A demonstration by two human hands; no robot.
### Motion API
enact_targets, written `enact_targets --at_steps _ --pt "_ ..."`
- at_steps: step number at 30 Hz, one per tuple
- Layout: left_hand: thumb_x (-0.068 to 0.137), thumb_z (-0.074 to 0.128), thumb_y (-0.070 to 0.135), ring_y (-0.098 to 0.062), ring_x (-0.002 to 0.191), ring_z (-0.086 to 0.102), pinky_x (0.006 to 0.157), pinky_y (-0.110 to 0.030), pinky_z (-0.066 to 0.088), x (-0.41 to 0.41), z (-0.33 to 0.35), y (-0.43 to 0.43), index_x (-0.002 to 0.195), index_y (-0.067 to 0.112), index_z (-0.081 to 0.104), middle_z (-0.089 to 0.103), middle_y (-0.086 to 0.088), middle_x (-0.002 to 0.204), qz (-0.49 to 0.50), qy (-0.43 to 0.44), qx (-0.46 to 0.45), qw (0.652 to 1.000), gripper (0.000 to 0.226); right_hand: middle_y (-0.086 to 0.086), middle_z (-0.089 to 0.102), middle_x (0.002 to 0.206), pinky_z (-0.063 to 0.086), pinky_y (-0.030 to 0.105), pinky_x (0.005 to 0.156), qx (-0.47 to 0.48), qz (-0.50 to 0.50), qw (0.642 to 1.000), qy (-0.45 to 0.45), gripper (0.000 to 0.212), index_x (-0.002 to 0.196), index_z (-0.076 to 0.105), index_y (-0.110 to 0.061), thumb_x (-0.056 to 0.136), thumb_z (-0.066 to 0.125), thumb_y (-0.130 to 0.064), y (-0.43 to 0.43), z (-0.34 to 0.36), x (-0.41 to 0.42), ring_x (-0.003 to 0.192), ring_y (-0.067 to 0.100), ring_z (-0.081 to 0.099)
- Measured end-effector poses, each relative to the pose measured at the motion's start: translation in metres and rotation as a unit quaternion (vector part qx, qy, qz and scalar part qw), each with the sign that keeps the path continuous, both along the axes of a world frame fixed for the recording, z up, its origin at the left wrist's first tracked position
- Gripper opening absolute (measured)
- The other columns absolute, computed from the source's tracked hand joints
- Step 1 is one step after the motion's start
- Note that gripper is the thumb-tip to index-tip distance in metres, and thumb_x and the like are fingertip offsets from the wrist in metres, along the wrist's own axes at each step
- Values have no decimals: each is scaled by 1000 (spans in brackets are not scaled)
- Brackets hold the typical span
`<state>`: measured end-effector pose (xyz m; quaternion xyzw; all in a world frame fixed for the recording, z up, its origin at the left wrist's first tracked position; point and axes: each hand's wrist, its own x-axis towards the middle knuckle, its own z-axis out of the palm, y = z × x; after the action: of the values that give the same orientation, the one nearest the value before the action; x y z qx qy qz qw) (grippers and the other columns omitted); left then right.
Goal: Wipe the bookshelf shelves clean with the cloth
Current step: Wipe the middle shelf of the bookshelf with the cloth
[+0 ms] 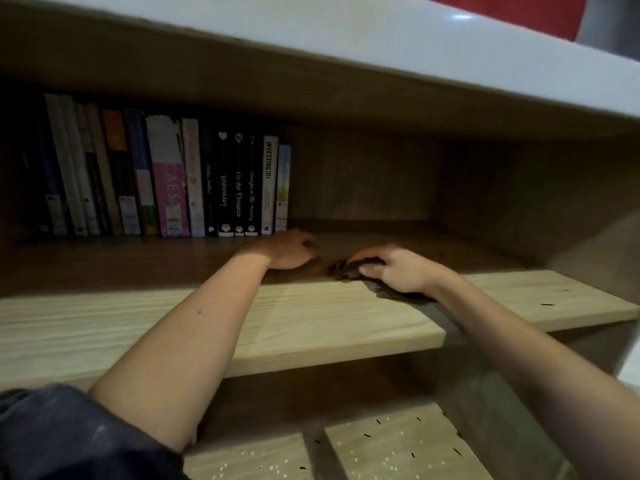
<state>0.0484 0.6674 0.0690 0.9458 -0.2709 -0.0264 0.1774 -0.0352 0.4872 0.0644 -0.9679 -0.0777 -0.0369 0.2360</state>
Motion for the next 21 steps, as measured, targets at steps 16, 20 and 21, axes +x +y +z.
enact_targets --at_steps 16,20,21 --pt "98 28 33 -20 131 34 108 -38 28 -121 -35 11 140 20 35 36 -1 144 -81 -93 -22 992 45 -19 57 99 42 25 82 69 -108 969 -209 23 106 57 -34 95 45 -18 45 -30 -131 93 9 52" --pt "98 28 31 -22 131 33 107 -39 27 -118 -39 11 140 20 35 35 -1 145 -78 -99 -26 992 44 -26 57 101 39 24 85 48 -53 973 -220 24 107 59 -35 92 49 -19 61 -54 -148 98 5 50" --pt "98 28 32 -22 131 34 107 -39 28 -117 -40 11 140 20 35 35 -1 145 -79 -100 -28 991 45 -20 61 103 43 21 83 110 -36 971 -207 25 105 60 -35 92 50 -16 63 -55 -155 97 4 54"
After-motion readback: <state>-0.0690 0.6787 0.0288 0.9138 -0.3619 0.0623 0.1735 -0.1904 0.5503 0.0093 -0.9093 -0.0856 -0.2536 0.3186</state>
